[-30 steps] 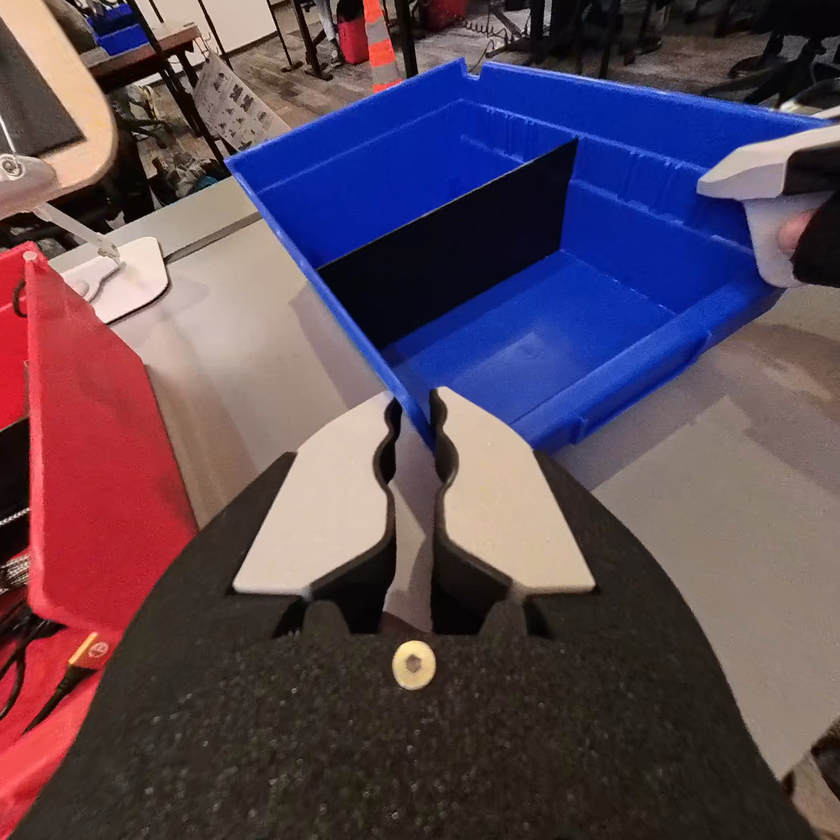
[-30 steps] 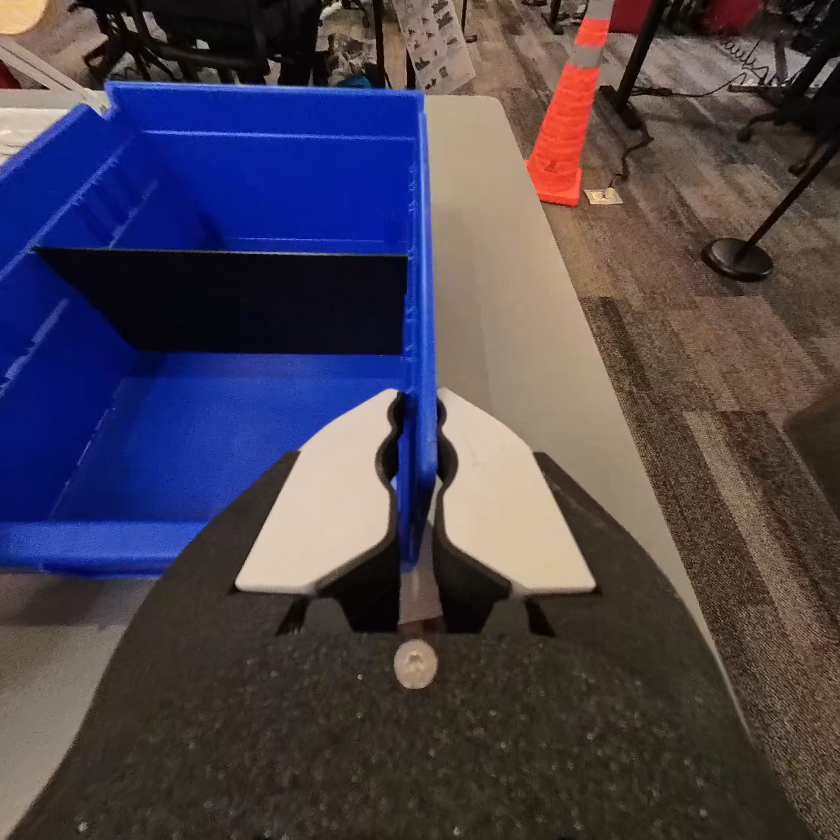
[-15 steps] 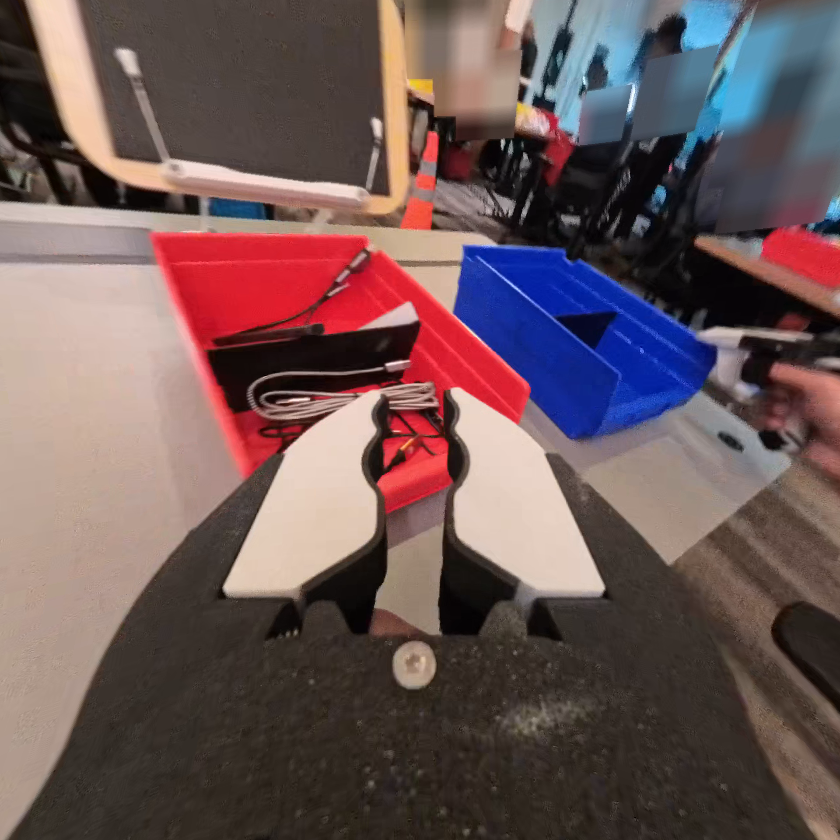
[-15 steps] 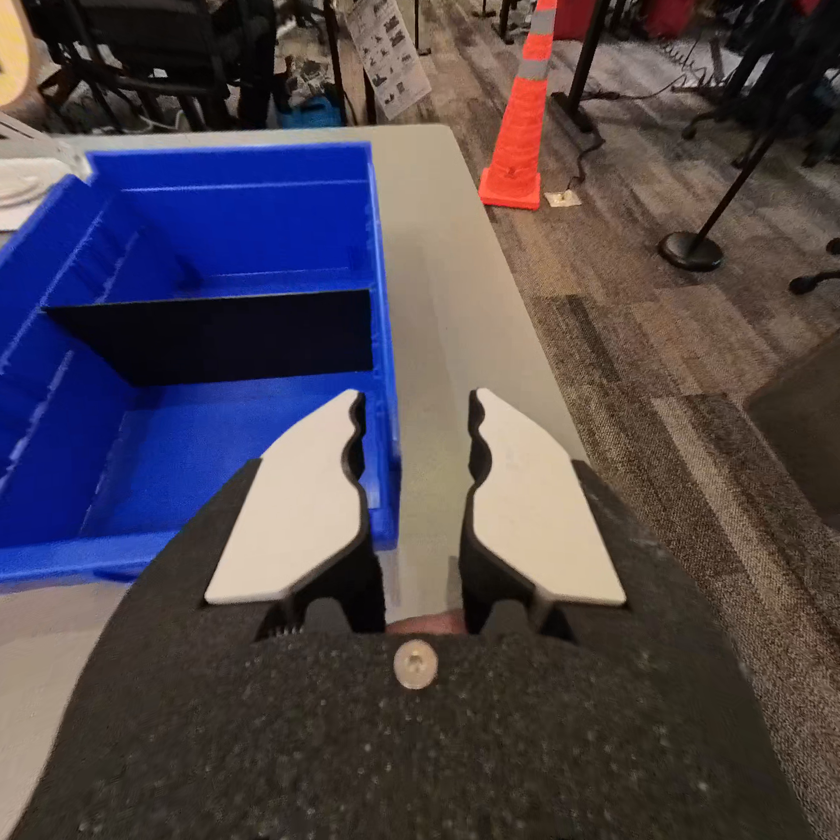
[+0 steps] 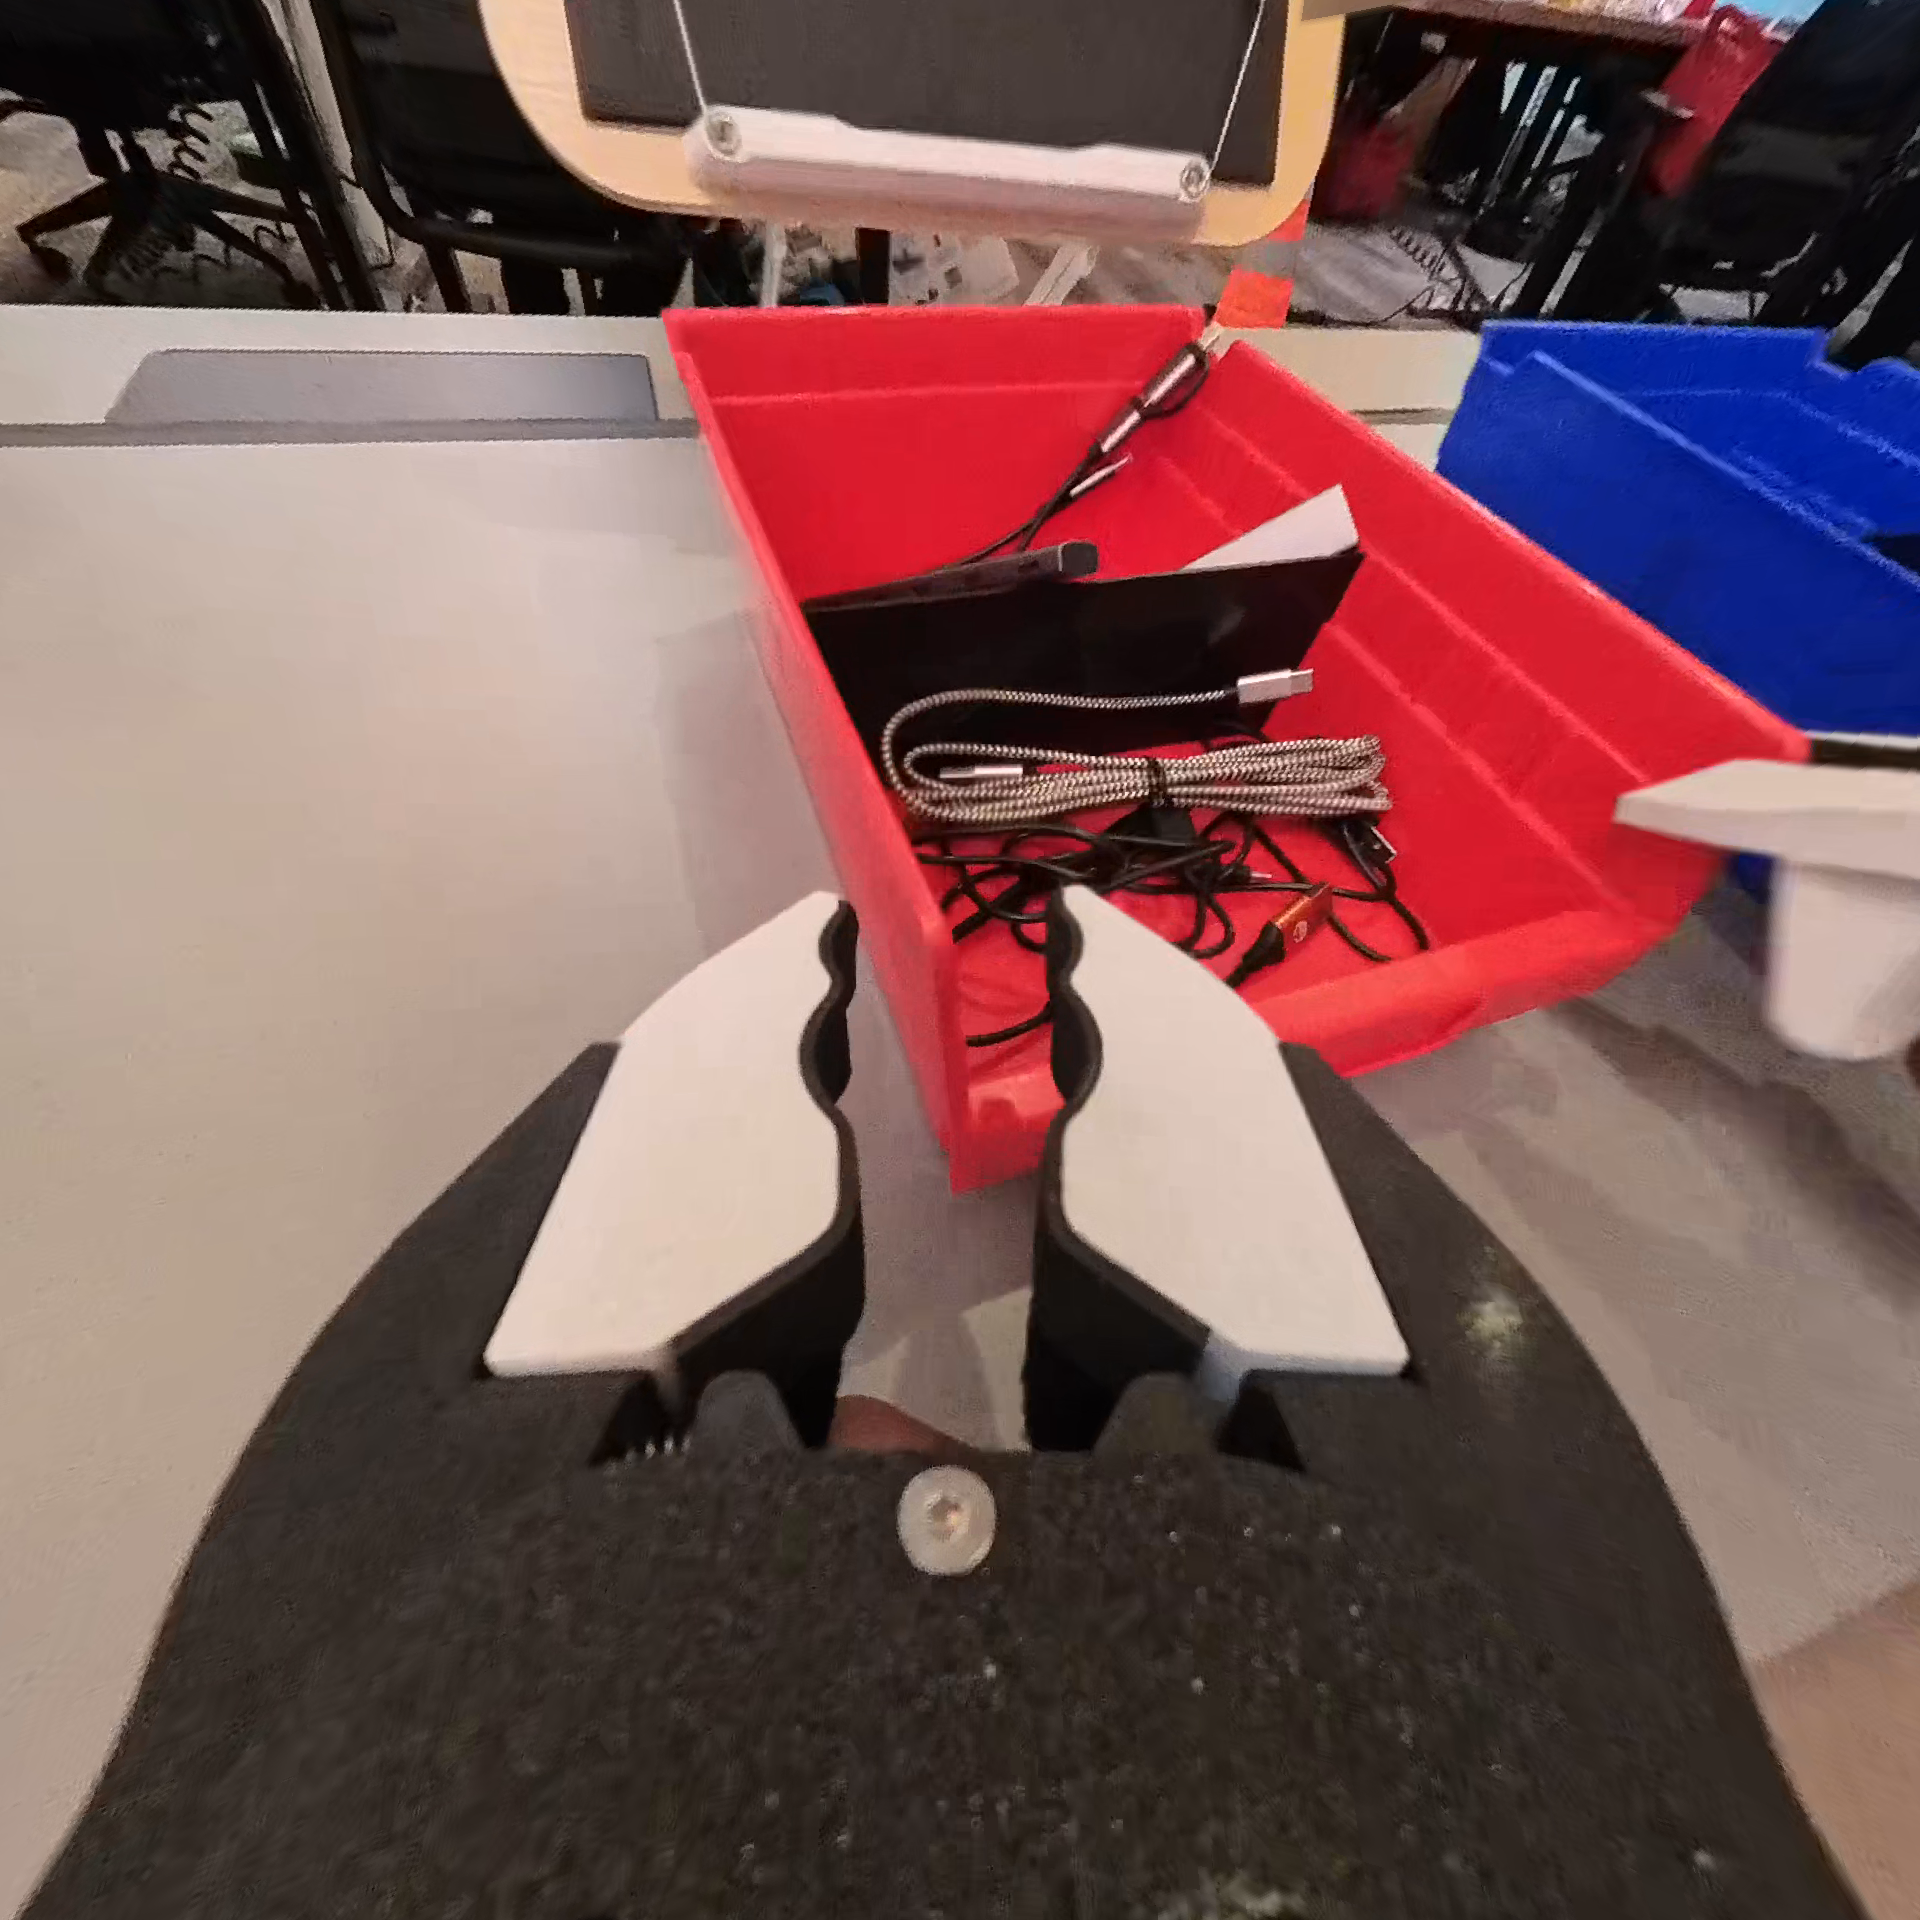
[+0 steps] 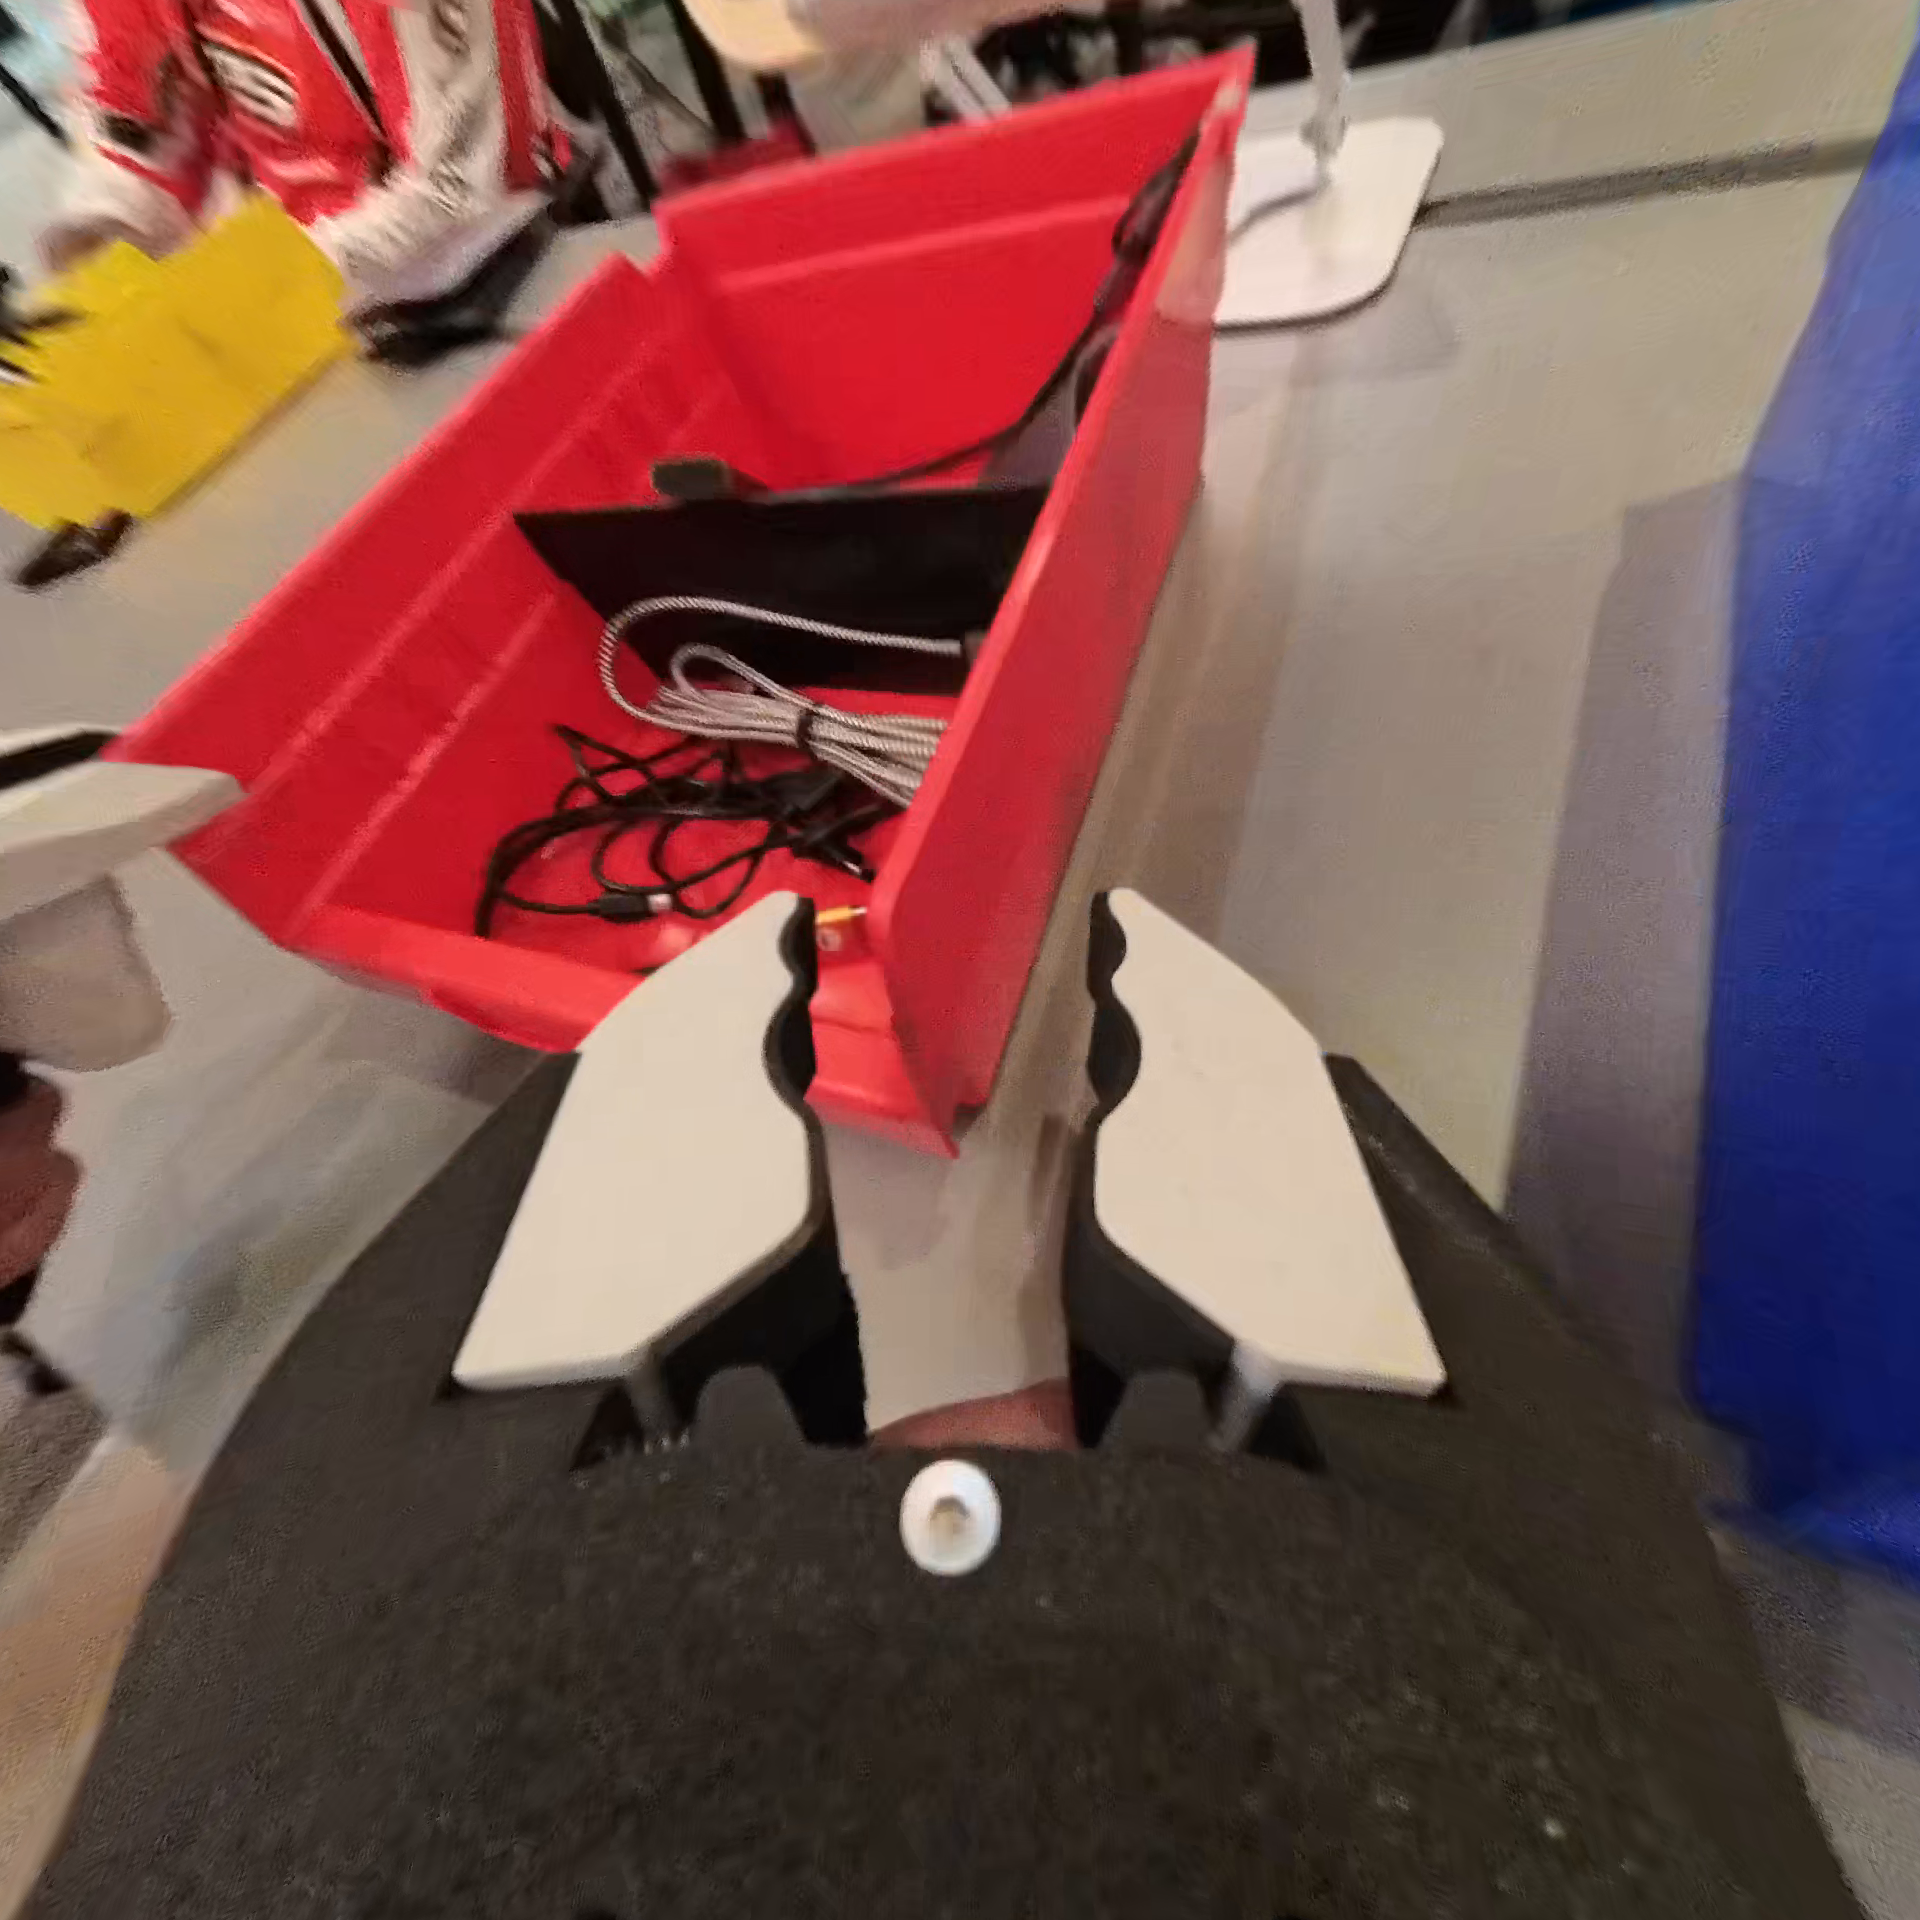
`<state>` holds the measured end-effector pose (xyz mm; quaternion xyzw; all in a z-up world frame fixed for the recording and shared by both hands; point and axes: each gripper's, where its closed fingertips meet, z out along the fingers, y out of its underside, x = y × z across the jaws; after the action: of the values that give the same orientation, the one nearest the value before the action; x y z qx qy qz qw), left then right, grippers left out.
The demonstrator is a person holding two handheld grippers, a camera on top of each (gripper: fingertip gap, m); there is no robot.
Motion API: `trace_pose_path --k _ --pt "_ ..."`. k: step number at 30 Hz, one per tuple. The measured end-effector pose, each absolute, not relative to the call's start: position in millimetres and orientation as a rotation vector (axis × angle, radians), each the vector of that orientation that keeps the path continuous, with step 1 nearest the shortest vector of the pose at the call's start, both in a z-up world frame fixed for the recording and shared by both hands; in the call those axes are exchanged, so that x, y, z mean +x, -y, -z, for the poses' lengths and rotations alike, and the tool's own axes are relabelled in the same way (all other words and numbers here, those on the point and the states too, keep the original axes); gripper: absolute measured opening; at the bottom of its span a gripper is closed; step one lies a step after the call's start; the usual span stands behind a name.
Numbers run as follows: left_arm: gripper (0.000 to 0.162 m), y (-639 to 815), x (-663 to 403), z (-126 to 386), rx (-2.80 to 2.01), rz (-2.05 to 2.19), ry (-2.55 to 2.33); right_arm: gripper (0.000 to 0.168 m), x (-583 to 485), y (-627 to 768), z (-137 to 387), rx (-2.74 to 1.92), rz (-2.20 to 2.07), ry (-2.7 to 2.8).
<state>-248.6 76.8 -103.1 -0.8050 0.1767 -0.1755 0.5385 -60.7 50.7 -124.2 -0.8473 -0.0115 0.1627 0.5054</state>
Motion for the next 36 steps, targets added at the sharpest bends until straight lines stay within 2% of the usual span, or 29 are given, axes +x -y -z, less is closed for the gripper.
trace_pose_path --k 2,4,5,6,7,8,9,17,23,31,36 --pt "0.029 -84.6 -243.4 112.2 -1.944 0.407 -0.421 0.044 -64.9 -57.7 150.5 -2.135 -0.233 0.011" --pt "0.018 -94.1 -246.2 119.3 -1.958 0.344 -0.383 0.039 -80.3 -61.8 152.6 -2.124 -0.231 0.017" --pt "0.008 -99.4 -251.5 120.2 -1.947 0.291 -0.361 0.04 -82.3 -63.3 152.4 -2.125 -0.206 0.008" --pt "0.006 -102.6 -254.9 120.4 -1.939 0.255 -0.368 0.037 -83.9 -65.0 152.1 -2.133 -0.187 -0.002" --pt "0.004 -104.5 -258.9 120.2 -1.937 0.226 -0.374 0.028 -82.9 -64.2 150.7 -2.144 -0.173 -0.029" --pt "0.004 -105.1 -263.1 119.1 -1.935 0.214 -0.368 0.011 -79.1 -62.5 149.1 -2.156 -0.141 -0.071" --pt "0.004 -104.5 -266.6 116.9 -1.932 0.215 -0.359 0.006 -78.9 -61.9 146.7 -2.153 -0.105 -0.063" --pt "0.003 -108.7 -310.0 82.5 -1.84 0.158 -0.351 0.002 -116.7 -66.7 103.2 -1.973 0.114 0.0" --pt "0.003 -123.7 -384.3 67.5 -1.818 0.058 -0.386 0.002 -188.7 -94.1 85.6 -1.938 0.057 -0.006" --pt "0.003 -151.9 -490.8 102.0 -1.95 0.164 -0.256 0.004 -299.7 -112.0 123.4 -1.981 0.028 0.128" --pt "0.003 -159.5 -514.2 117.5 -2.006 0.232 -0.108 0.006 -323.8 -117.3 139.0 -2.013 0.004 0.183"
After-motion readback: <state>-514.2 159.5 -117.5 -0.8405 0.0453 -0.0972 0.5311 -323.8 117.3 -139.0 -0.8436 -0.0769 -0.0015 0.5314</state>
